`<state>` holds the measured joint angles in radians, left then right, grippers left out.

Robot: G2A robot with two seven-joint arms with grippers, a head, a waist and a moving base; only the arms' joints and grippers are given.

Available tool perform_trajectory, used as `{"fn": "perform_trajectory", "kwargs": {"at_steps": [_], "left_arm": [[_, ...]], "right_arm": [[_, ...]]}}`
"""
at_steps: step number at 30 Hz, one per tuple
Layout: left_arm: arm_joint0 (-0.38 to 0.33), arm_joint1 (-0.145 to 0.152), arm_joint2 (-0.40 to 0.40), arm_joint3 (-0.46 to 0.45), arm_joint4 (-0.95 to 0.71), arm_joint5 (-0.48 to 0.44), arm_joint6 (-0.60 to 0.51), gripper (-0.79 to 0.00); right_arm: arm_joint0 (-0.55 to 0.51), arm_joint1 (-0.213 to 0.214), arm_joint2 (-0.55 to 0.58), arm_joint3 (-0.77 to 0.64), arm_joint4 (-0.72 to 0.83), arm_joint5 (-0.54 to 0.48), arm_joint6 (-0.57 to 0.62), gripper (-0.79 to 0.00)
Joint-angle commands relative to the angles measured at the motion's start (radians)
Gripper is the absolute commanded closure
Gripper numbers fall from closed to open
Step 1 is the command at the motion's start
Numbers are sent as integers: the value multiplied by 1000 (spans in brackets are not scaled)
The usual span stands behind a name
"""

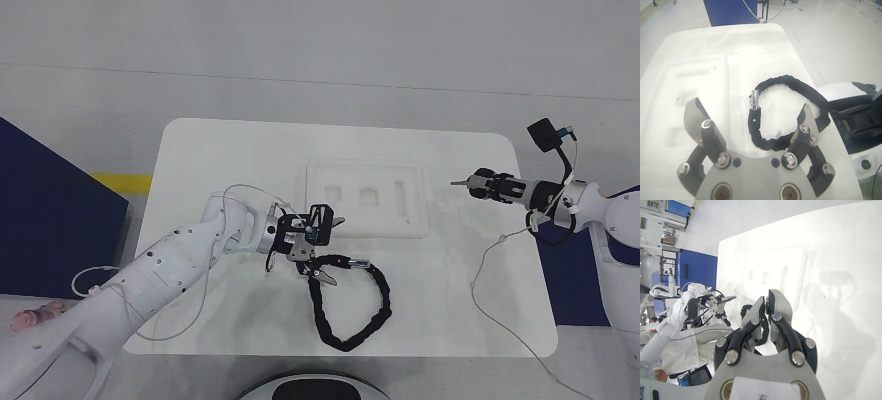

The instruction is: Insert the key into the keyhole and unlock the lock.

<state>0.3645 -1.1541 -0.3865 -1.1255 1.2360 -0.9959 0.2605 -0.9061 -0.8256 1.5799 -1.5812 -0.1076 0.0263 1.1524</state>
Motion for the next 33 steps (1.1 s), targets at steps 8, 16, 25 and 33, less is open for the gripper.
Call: {"fn": "perform_trajectory", "kwargs": {"at_steps": [8, 16, 25, 33], "left_arm": [[16, -27, 6, -28, -39, -16, -110, -785], [-14, -86, 70, 41, 27, -16, -137, -785], [-52, -145, 119, 138, 130, -16, -41, -733], [-61, -192, 136, 222, 224, 7, 38, -677]], "right_arm": [[0, 0, 0, 0, 0, 0, 0, 0], [0, 0, 0, 0, 0, 0, 0, 0], [0, 0, 0, 0, 0, 0, 0, 0], [0, 0, 0, 0, 0, 0, 0, 0]]}}
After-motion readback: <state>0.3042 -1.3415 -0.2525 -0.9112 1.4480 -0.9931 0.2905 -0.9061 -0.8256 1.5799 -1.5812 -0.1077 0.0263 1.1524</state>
